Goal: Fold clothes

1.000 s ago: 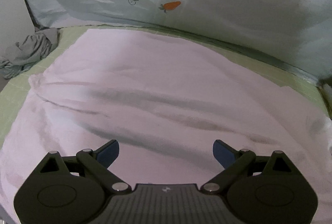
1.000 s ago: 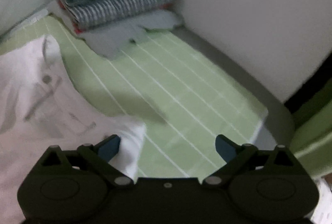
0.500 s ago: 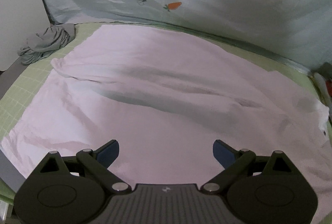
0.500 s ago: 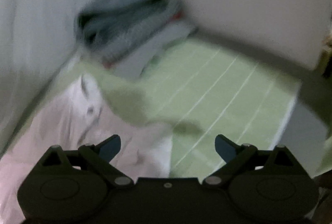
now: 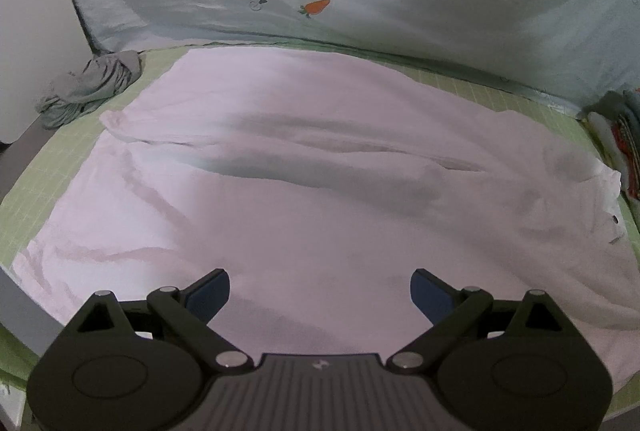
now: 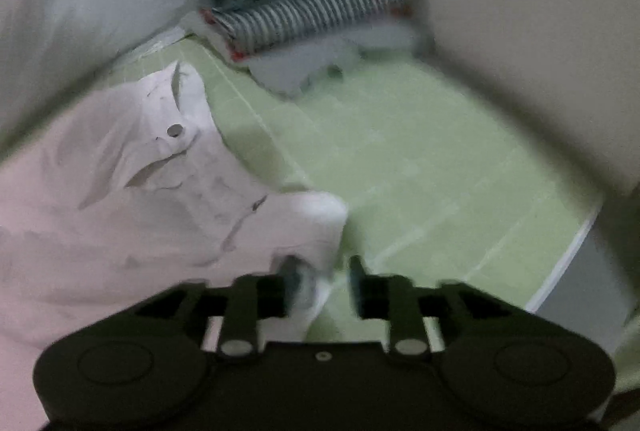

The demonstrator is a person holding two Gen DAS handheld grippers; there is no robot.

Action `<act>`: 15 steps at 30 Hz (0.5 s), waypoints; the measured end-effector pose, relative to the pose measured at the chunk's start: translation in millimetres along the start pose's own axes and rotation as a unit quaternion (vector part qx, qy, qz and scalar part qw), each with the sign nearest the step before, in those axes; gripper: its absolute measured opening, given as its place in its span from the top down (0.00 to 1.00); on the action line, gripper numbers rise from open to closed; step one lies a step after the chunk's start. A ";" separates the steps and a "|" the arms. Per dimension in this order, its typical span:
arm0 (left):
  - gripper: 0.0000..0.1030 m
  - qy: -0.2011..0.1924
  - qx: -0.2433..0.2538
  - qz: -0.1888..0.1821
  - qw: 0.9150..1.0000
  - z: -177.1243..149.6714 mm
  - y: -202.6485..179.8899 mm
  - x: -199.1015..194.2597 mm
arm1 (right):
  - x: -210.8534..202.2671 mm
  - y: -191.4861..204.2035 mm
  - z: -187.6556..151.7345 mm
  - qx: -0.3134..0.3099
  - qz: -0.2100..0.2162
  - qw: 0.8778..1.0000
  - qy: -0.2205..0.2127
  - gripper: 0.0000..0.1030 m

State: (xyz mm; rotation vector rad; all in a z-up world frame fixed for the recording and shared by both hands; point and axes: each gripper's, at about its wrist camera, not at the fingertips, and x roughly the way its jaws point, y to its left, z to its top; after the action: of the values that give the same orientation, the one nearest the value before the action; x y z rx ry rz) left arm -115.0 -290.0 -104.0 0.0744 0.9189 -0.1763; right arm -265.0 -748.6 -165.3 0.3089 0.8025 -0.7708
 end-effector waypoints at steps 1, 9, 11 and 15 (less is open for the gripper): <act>0.06 0.000 0.000 0.002 1.000 -1.3 0.3 -1.2 | -6.0 7.3 4.1 -0.025 -0.016 0.999 -0.026 0.38; 0.06 -0.001 -0.002 0.011 1.000 -3.0 9.5 -6.4 | 27.1 55.5 32.9 -0.144 0.085 0.985 -0.045 0.33; 0.06 -0.004 -0.001 0.013 1.000 -2.2 9.6 -8.2 | 46.8 66.0 36.4 -0.163 0.112 0.980 -0.019 0.32; 0.06 -0.006 0.001 0.020 1.000 -0.7 12.5 -9.5 | 74.0 66.5 34.3 -0.167 0.140 0.976 0.025 0.29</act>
State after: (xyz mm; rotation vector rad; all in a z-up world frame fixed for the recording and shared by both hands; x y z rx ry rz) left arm -118.9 -276.5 -97.0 0.0934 0.9037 -0.1413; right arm -165.8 -757.5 -199.4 0.1345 0.8988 -0.3565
